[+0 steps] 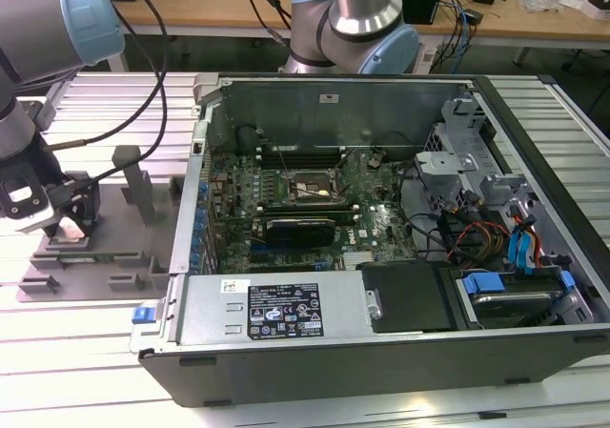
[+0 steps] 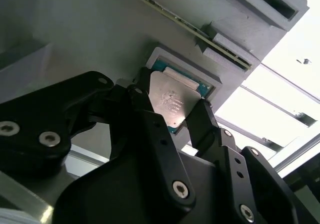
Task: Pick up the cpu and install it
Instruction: 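Pick up the cpu and move it towards the insertion slot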
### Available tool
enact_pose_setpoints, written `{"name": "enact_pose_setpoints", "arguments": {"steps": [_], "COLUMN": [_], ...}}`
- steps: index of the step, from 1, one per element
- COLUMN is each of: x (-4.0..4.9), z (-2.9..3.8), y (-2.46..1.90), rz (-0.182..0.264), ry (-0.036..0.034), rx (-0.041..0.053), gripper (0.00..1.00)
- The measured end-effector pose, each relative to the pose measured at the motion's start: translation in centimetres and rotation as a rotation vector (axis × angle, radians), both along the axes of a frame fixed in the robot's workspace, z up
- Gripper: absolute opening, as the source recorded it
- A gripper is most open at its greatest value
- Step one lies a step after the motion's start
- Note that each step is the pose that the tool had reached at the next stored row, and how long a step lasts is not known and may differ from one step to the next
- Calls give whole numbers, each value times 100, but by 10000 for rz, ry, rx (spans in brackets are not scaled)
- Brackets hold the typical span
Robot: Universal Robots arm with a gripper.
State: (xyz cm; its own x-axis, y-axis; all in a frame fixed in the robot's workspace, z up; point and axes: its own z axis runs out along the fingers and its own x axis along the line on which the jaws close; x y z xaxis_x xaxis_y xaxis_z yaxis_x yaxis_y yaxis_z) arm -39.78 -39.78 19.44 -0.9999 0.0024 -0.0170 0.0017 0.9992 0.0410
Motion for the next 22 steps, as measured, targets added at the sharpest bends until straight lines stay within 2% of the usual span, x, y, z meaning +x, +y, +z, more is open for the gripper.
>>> {"name": "enact_pose_setpoints", "arguments": {"steps": [2, 5, 12, 16, 18, 19, 22], "x": [-1, 0, -10, -11, -11, -11, -10], "z": [50, 91, 16, 15, 14, 14, 2], "y": [0, 0, 0, 0, 0, 0, 0], "rz": [23, 33, 95, 96, 97, 96, 144], "ry": [3, 0, 3, 4, 4, 4, 2], "rx": [-2, -1, -2, -3, -3, -3, -2], "gripper": [54, 54, 54, 54, 55, 62, 62]}}
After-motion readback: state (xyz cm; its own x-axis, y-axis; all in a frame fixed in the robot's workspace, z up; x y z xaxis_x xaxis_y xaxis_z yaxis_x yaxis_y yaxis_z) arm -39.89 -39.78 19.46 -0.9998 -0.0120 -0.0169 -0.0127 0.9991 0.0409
